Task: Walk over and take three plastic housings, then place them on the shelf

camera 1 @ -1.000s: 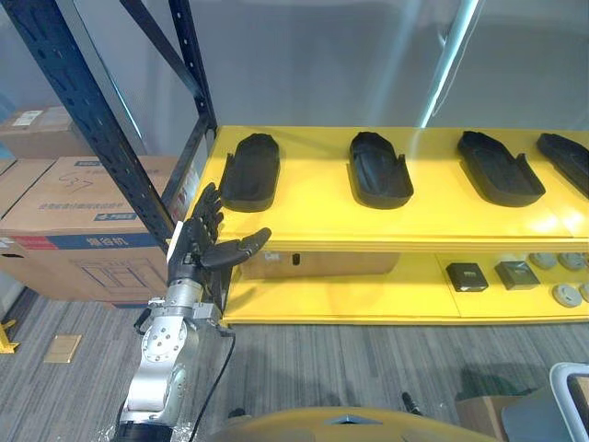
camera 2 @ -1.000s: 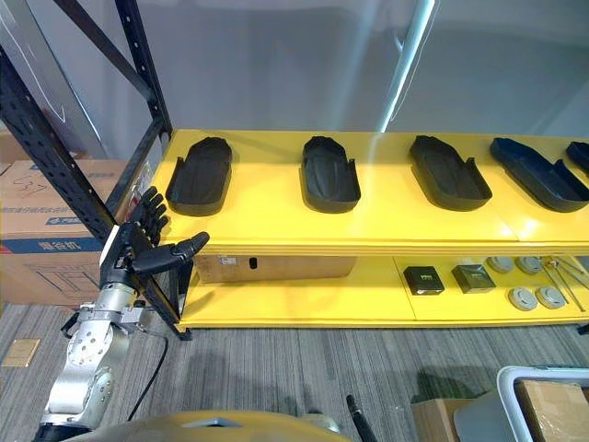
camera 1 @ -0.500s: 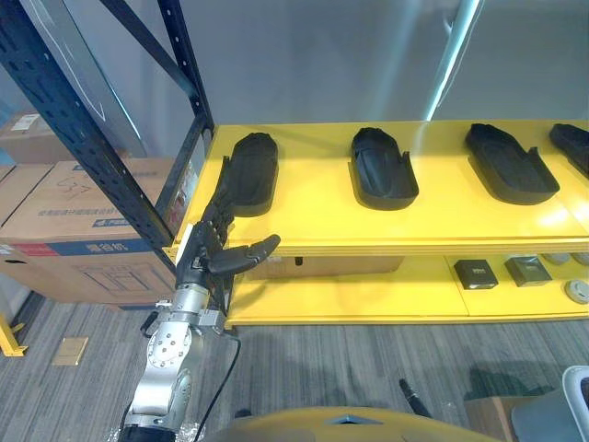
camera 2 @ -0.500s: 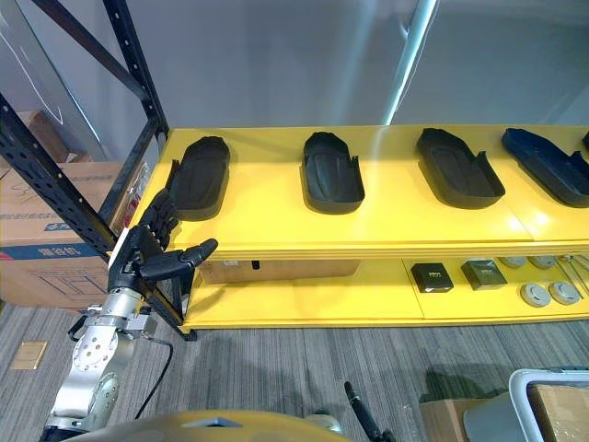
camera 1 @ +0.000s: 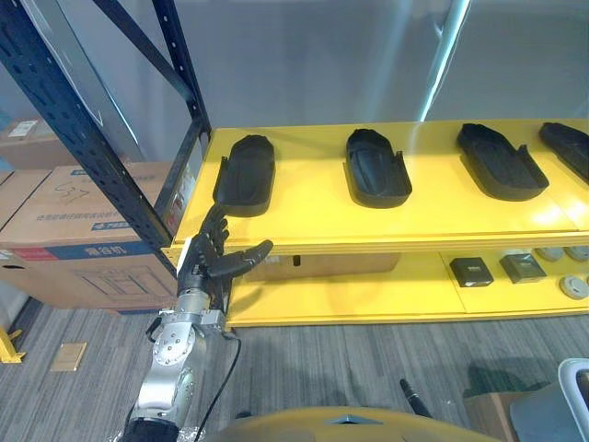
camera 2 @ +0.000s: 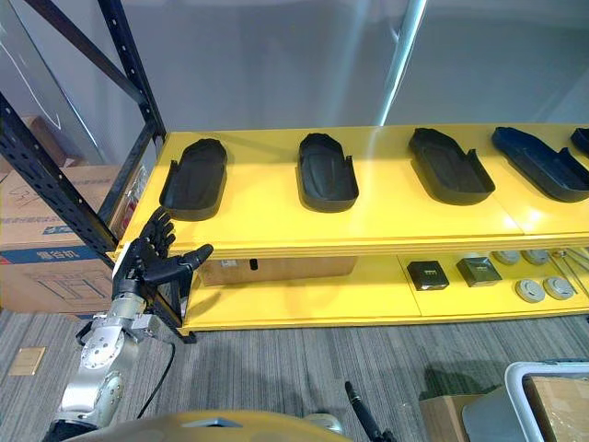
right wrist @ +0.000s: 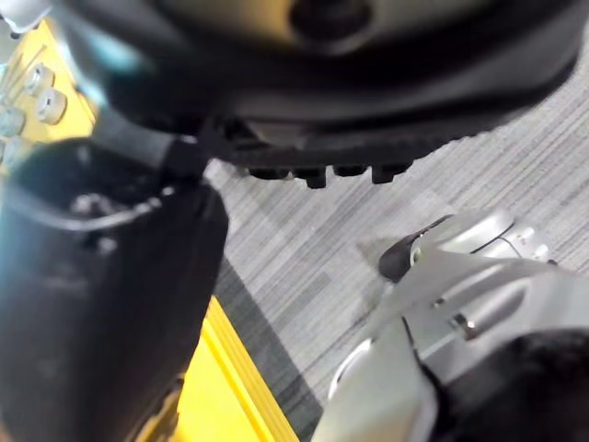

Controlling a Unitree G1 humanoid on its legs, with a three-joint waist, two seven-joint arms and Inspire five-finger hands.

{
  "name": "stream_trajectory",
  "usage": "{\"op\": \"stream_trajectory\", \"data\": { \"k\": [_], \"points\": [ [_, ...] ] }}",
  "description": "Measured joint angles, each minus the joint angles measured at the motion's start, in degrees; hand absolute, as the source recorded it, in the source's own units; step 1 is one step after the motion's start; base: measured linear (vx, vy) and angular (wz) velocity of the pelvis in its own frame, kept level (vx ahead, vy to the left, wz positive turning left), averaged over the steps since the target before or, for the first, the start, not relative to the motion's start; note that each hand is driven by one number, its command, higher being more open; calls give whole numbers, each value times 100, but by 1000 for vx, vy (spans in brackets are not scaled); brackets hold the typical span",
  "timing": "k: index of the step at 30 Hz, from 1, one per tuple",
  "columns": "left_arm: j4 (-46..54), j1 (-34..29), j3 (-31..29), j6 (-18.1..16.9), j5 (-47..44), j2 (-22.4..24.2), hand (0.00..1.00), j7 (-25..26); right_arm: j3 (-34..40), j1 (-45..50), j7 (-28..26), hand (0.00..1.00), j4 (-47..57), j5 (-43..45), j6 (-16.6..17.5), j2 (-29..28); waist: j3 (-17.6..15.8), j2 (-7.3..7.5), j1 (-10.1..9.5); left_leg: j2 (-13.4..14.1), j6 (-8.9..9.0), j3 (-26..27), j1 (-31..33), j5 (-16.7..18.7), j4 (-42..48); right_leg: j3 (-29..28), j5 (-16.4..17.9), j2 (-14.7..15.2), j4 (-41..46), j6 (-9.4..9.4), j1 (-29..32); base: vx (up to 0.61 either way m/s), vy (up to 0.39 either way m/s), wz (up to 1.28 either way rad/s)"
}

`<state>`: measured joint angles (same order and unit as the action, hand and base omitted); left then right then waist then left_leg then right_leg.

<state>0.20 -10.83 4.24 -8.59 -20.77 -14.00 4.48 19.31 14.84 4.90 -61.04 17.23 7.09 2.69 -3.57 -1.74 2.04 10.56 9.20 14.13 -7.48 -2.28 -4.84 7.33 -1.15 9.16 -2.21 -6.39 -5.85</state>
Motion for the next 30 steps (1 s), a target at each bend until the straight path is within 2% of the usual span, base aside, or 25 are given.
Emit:
{"op": "stream_trajectory", "data": {
  "k": [15,22,30],
  "points": [
    [9,204,68,7,-139,0,100,37,-14,-14,-54,100,68,-6,0,17,-94,-35,85,9,0,144,-86,6,7,-132,-32,-12,37,-42,1,7,3,-5],
    [63,206,185,133,-160,-1,100,52,-27,14,-55,100,77,-7,-5,17,-115,-30,122,10,-31,143,-109,44,5,-135,43,-7,127,-2,47,-46,1,0],
    [62,233,223,194,-163,-2,100,133,-27,12,-60,100,77,-13,-5,16,-114,-27,125,11,-18,165,-109,39,5,-152,13,-9,117,-48,56,0,0,0]
  ]
}}
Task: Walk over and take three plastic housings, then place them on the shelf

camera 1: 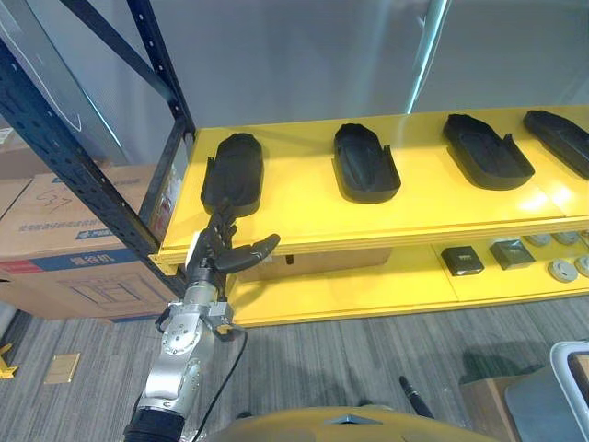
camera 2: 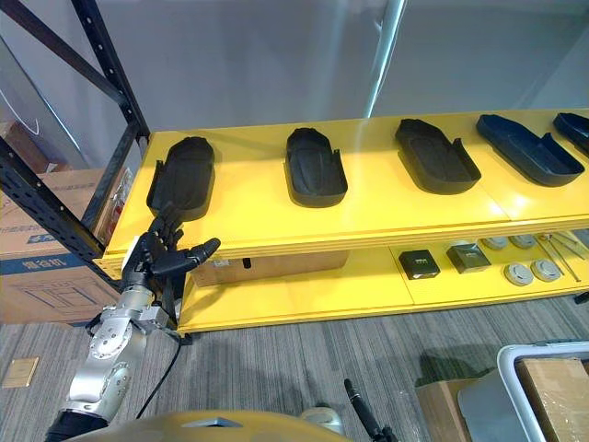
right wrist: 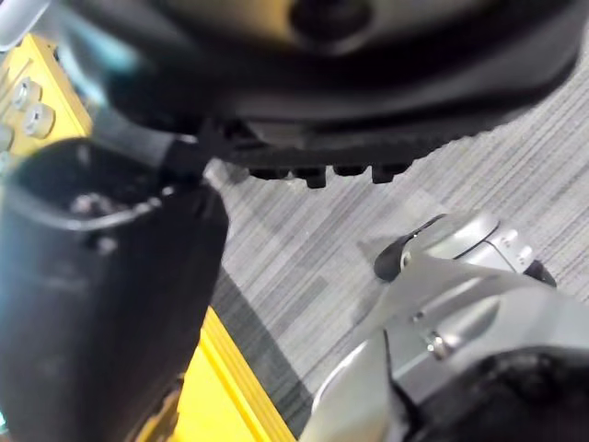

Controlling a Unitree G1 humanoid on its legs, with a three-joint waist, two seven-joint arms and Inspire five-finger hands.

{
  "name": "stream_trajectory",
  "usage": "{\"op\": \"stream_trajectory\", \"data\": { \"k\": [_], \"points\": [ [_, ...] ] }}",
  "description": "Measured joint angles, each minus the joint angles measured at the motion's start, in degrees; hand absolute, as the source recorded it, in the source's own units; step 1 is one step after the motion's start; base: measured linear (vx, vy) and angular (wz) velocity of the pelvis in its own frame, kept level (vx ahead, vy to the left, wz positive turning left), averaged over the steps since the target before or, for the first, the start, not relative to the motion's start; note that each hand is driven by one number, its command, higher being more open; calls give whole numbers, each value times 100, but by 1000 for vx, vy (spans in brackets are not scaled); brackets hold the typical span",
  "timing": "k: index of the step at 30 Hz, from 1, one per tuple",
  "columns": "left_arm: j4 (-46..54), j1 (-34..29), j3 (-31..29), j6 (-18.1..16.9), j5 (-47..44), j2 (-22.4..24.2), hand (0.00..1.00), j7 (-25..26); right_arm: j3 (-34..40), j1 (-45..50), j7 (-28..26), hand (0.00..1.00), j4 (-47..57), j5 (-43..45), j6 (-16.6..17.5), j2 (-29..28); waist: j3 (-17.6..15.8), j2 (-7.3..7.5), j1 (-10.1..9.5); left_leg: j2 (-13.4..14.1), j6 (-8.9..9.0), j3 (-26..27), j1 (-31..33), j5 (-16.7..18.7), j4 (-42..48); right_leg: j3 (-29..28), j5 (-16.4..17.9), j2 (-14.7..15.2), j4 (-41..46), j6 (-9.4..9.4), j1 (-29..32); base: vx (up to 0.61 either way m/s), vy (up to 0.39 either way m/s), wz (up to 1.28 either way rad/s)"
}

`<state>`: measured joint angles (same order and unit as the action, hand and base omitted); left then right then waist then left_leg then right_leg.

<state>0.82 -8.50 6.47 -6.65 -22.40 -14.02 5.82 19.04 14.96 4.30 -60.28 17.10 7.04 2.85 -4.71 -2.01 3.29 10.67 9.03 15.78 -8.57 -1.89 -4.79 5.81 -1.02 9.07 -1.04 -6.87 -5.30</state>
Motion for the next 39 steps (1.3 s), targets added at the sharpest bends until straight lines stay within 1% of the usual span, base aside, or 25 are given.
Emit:
{"op": "stream_trajectory", "data": {
  "k": [3,10,16,22,24,28,29,30,31,32,34,35,39],
  "points": [
    [0,48,1,34,4,0,100,17,0,-4,0,100,0,-1,0,0,2,3,1,0,0,7,-3,-1,1,-4,-2,0,0,-3,0,0,0,0],
    [-141,423,11,181,4,-12,100,241,-12,-4,0,100,15,-2,-11,1,3,5,18,0,0,27,-22,-2,3,-27,-2,-2,5,-3,-1,0,0,0],
    [-413,588,9,189,-1,-37,100,356,-63,2,-1,100,31,-11,-31,17,2,6,39,-1,-1,65,-66,-1,4,-71,0,-2,22,-1,-2,0,0,-3],
    [-418,590,4,174,-7,-39,100,321,-67,-4,-6,100,31,-112,-46,22,-16,25,39,-4,0,76,-57,0,4,-90,5,-1,36,6,28,0,0,-1],
    [-338,590,4,159,-13,-44,100,227,-86,-21,-12,100,33,-108,-45,23,-34,31,34,-7,-3,42,53,17,63,-80,30,9,48,45,104,0,-1,5],
    [95,554,8,154,-192,-49,100,-17,-117,-64,-14,100,42,-101,-45,37,-189,17,13,-9,-8,-39,168,14,73,-40,24,14,90,31,195,1,-2,7],
    [411,451,7,148,-155,-54,100,-84,-118,-60,-5,100,42,-101,-45,38,-198,14,8,-10,-12,-71,201,10,74,-10,13,15,93,8,206,18,-3,7],
    [563,379,6,136,-86,-64,100,-101,-118,-59,1,100,42,-101,-45,37,-198,14,15,-10,-14,-78,200,9,74,-3,16,15,93,3,198,46,-2,7],
    [879,254,7,127,251,-72,100,-127,-112,-45,10,100,39,-100,-44,35,-197,13,10,-10,-15,-82,194,7,87,-7,22,15,90,-7,150,63,1,7],
    [1242,125,-19,57,726,-76,100,-130,-99,-34,21,100,35,-100,-43,30,-197,12,2,-10,-14,-117,193,9,115,3,29,16,89,-22,113,54,1,8],
    [1493,82,-56,12,930,-99,100,-153,-88,-24,25,100,33,-102,-42,28,-198,10,-19,-8,-13,-139,193,14,144,15,37,18,89,-33,84,18,-1,8],
    [1685,81,-116,-70,1024,-125,100,-147,-51,-21,26,100,27,-102,-33,26,-197,-4,-38,-6,-13,-151,191,19,155,29,43,17,87,-42,61,0,-3,8],
    [2022,74,-522,-384,1174,-106,100,64,69,2,60,100,11,-101,159,25,-201,-127,-126,-9,-21,-162,134,40,154,41,58,23,89,-59,-13,-32,1,3]
  ]
}}
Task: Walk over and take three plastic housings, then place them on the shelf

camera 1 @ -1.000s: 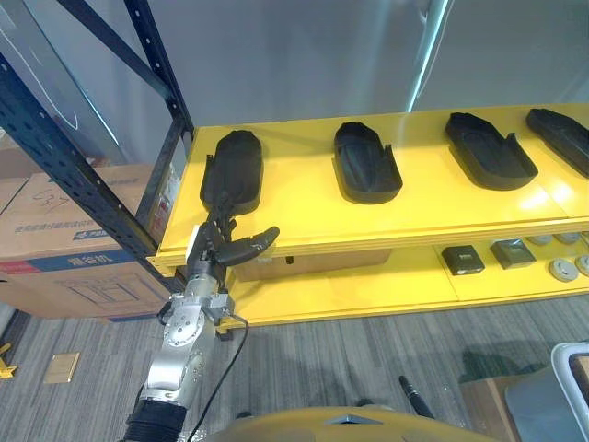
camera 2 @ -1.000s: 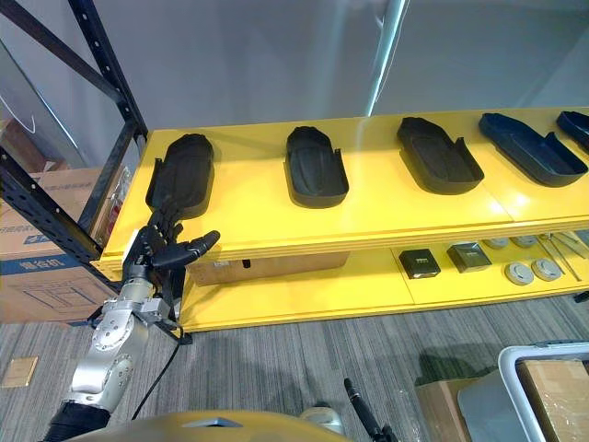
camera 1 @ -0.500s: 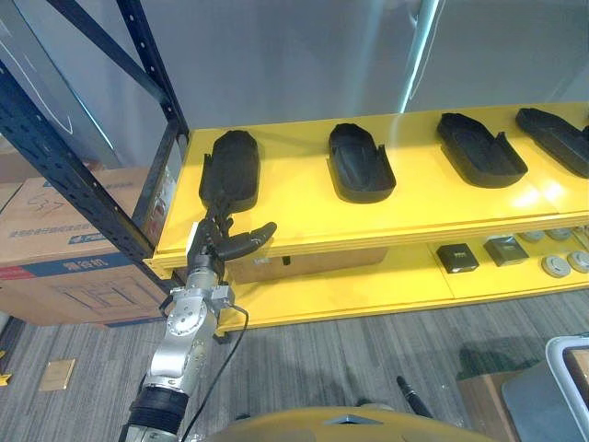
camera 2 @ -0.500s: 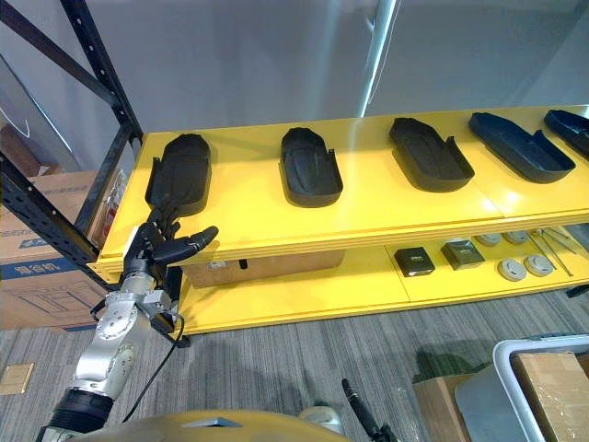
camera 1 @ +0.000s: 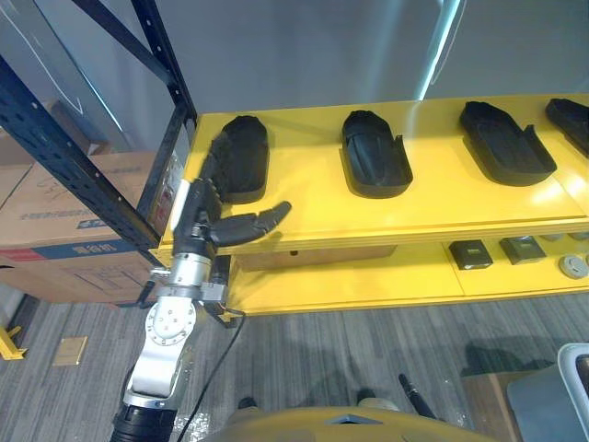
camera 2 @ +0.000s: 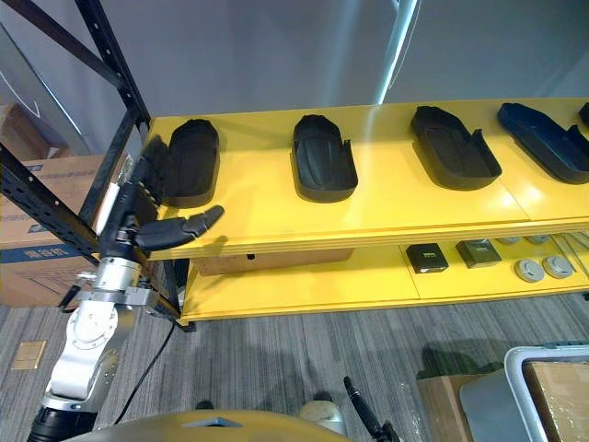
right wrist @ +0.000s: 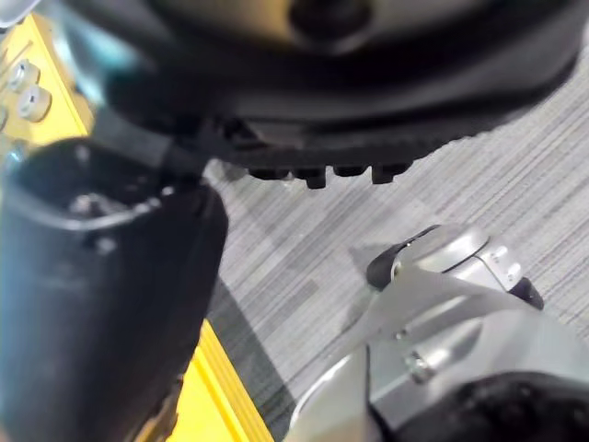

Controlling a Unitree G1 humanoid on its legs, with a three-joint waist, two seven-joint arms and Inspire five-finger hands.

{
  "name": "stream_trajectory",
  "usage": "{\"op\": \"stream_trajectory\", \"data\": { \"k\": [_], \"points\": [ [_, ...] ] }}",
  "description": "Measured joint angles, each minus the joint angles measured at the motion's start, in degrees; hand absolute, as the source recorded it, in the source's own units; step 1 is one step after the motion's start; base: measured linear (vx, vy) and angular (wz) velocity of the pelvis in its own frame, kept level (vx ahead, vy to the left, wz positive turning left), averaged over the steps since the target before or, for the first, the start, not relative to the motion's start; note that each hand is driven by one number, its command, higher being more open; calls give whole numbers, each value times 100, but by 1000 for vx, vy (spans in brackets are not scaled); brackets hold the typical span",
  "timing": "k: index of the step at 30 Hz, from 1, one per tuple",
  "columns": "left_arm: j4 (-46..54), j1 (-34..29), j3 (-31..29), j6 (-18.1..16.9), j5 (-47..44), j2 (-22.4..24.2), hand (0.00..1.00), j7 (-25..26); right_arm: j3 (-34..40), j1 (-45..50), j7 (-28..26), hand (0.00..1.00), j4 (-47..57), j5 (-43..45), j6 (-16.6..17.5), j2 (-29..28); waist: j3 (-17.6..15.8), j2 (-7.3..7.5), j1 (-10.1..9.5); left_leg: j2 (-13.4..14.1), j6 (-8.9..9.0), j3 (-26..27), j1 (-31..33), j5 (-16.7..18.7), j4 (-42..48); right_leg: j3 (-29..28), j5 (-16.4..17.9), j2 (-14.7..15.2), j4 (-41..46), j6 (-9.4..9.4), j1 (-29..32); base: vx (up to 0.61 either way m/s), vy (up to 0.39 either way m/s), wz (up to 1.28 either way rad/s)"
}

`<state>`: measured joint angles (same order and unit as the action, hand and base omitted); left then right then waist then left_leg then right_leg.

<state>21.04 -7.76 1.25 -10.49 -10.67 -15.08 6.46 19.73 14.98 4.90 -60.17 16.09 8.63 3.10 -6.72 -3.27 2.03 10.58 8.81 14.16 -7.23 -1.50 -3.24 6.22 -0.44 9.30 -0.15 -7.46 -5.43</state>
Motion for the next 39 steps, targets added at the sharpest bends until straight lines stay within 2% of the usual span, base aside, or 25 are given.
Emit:
{"op": "stream_trajectory", "data": {
  "k": [4,10,15,18,19,21,24,27,28,30,33,36,39],
  "points": [
    [4,-199,-232,-220,-45,180,100,427,-6,-3,600,100,-9,143,342,-43,59,-77,-35,-1,1,-46,-8,10,-2,53,0,4,-4,-1,-51,-37,0,6],
    [-288,-567,-236,-267,379,381,100,1204,-133,7,829,100,162,342,355,-78,110,-38,-47,4,1,-47,-37,18,-2,66,-7,0,-41,-5,-64,-22,-1,1],
    [-944,-570,-206,-255,455,363,100,1302,-138,-3,812,100,166,342,356,-80,256,82,-47,4,6,-36,-64,15,-5,67,-11,1,-48,-5,-83,0,0,0],
    [-1034,-577,-138,-248,430,327,100,1157,-258,46,1153,100,502,344,643,-148,269,98,-50,1,9,-8,-94,17,-40,60,-10,4,-62,-5,-95,-2,1,-1],
    [-999,-581,-112,-249,429,328,100,1060,-285,128,1411,100,822,341,733,-212,278,83,-51,0,16,8,-103,18,-83,55,-11,0,-77,-6,-88,-4,1,-5],
    [-732,-662,-58,-252,429,330,100,820,-359,335,2355,100,1872,69,812,-354,289,65,-30,6,23,81,-115,10,-120,11,-15,-9,-78,-12,-63,12,3,-12],
    [-362,-695,84,-309,410,341,100,588,-215,454,3220,100,3211,-67,991,-372,289,67,-18,11,27,155,-133,14,-109,-57,-34,-15,-78,-33,-52,19,4,-11],
    [-137,-863,90,-338,373,403,100,493,-153,552,3557,100,4478,-428,1256,-406,296,78,-2,39,52,269,-147,40,-98,-177,-49,-47,-76,-54,10,16,3,-20],
    [-119,-886,103,-337,370,431,100,452,-214,626,3584,100,5198,-569,1333,-420,301,69,-1,55,62,309,-150,51,-86,-209,-55,-62,-76,-59,27,10,-5,-16],
    [-119,-895,106,-337,371,467,100,430,-275,671,3491,100,6138,-788,1455,-418,286,92,6,93,86,349,-177,73,-76,-250,-57,-102,-75,-56,34,0,-14,-14],
    [-119,-892,99,-335,388,466,100,436,-440,643,2947,100,7243,-1013,1598,-284,221,209,-12,154,124,414,-183,161,27,-324,-59,-153,-82,-53,40,-13,-14,-13],
    [-119,-872,9,-315,411,460,100,483,-477,572,2218,100,7923,-961,1627,13,213,297,-11,153,115,434,-113,226,109,-353,-64,-146,-88,-48,99,-6,4,-6],
    [-120,-788,-182,-261,412,458,100,603,-528,339,999,100,8137,16,1607,388,227,322,6,153,107,432,-108,238,171,-379,-67,-145,-88,-49,97,21,0,-6]
  ]
}}
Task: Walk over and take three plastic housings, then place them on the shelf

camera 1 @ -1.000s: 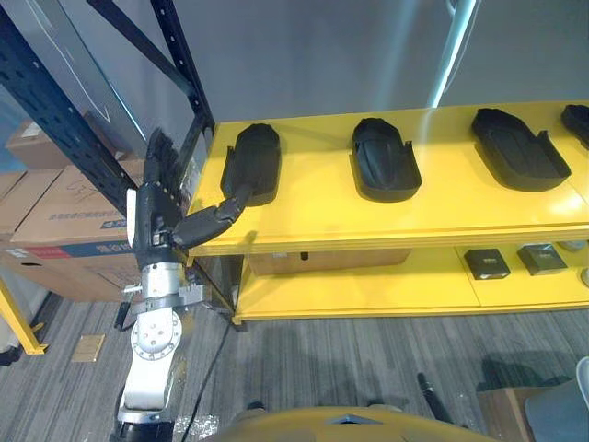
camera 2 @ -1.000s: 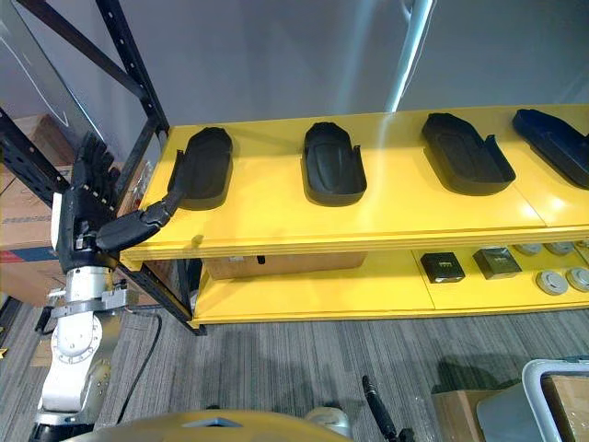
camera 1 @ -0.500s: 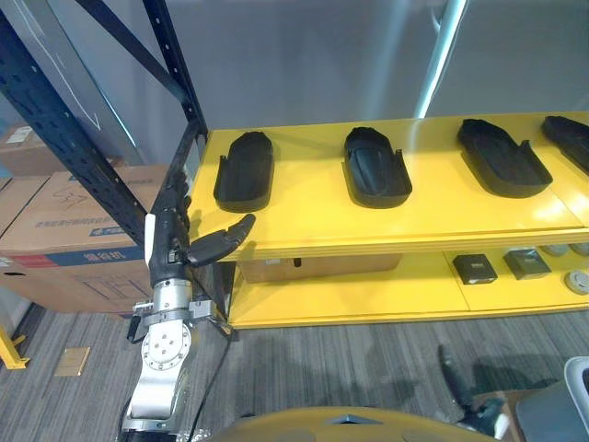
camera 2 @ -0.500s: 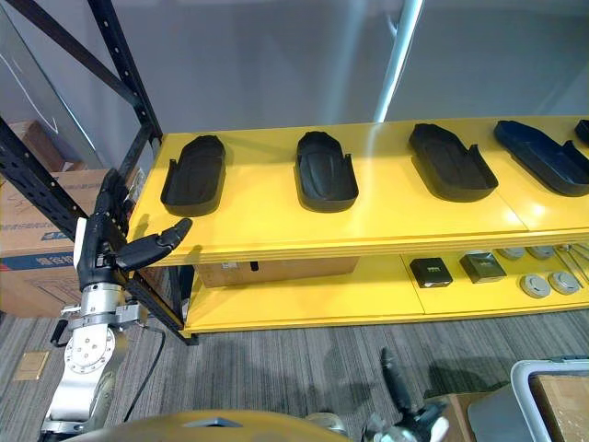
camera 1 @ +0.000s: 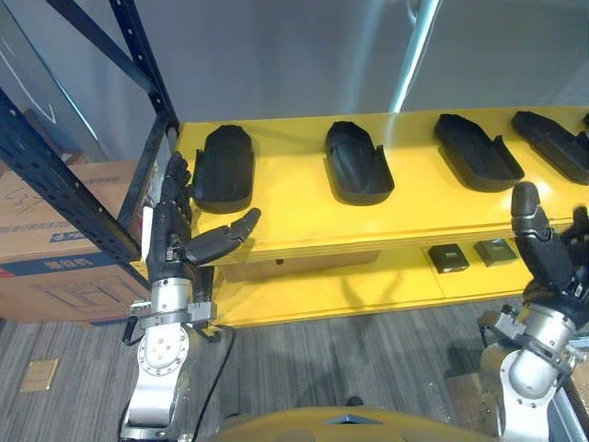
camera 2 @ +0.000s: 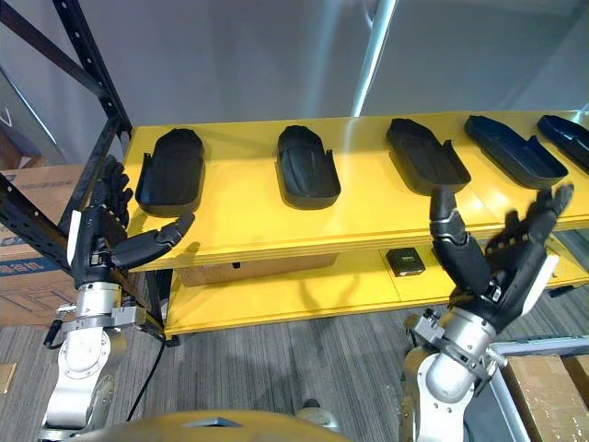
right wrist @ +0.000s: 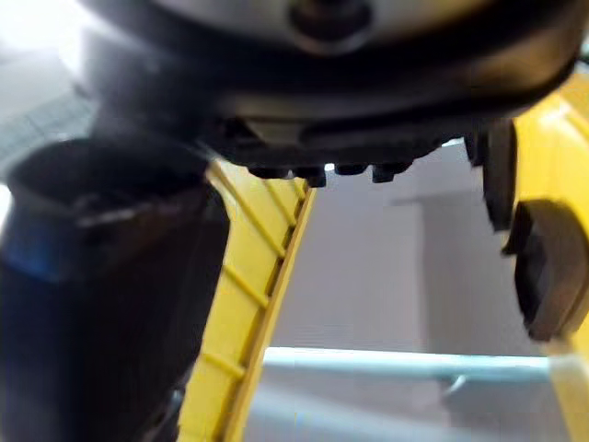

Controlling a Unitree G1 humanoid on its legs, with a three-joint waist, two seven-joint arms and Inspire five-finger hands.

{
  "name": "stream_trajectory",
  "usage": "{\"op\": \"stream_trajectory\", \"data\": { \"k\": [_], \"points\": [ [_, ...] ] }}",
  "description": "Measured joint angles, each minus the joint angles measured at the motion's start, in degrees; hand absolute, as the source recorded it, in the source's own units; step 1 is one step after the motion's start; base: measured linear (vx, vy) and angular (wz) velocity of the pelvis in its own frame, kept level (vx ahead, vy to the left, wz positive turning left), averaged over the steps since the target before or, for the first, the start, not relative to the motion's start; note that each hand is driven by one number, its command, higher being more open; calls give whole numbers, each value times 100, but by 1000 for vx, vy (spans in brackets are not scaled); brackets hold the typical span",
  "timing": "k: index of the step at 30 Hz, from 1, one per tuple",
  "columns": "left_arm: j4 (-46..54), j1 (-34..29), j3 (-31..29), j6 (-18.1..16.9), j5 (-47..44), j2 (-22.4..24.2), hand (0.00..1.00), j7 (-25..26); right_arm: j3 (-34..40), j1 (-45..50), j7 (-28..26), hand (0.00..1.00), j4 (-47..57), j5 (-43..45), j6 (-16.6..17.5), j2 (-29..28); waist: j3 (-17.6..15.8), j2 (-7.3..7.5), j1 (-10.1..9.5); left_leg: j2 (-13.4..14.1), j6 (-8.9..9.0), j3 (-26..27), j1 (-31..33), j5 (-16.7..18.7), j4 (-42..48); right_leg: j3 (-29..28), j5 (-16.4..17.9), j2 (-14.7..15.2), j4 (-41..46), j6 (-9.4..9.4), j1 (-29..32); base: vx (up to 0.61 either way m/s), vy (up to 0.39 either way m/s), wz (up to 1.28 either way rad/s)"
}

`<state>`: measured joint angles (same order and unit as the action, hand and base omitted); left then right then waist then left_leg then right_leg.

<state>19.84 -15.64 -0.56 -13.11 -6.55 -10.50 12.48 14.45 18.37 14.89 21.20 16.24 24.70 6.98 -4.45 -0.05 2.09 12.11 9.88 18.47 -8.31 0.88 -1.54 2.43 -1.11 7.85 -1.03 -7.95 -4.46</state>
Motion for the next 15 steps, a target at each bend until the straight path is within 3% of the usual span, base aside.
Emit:
{"op": "stream_trajectory", "data": {
  "k": [2,3,5,6,10,15],
  "points": [
    [0,44,-37,20,0,1,100,-1,-116,-46,-497,100,-1,457,-137,141,-2,-3,0,1,-8,-15,28,22,39,5,0,4,-1,0,1,-1,-1,3],
    [0,62,-40,57,7,1,100,-12,-259,-64,-964,100,-1,702,-409,241,-2,-9,4,1,-9,-59,61,24,46,39,0,7,-2,0,2,-5,-4,11],
    [0,57,-35,78,19,2,100,-44,-399,-63,-1259,100,-4,755,-631,288,-7,-11,5,1,-9,-117,102,24,56,82,0,8,-4,0,4,-16,-10,16],
    [0,46,-37,92,18,3,100,-71,-580,-64,-1607,100,-12,798,-924,400,-23,-18,-7,1,-9,-173,138,24,61,137,0,14,-4,0,-3,-25,-10,18],
    [0,-20,-50,91,16,2,100,-117,-964,-61,-1962,100,-97,763,-1323,702,-132,-42,-42,-1,-12,-361,268,21,112,329,2,28,-17,0,-48,-36,-8,24],
    [0,-233,-65,82,11,1,100,-140,-990,-26,-2076,100,-321,920,-1558,706,-152,-44,-37,-3,-20,-481,355,6,117,424,3,28,-26,1,-40,-18,-7,12]
  ]
}}
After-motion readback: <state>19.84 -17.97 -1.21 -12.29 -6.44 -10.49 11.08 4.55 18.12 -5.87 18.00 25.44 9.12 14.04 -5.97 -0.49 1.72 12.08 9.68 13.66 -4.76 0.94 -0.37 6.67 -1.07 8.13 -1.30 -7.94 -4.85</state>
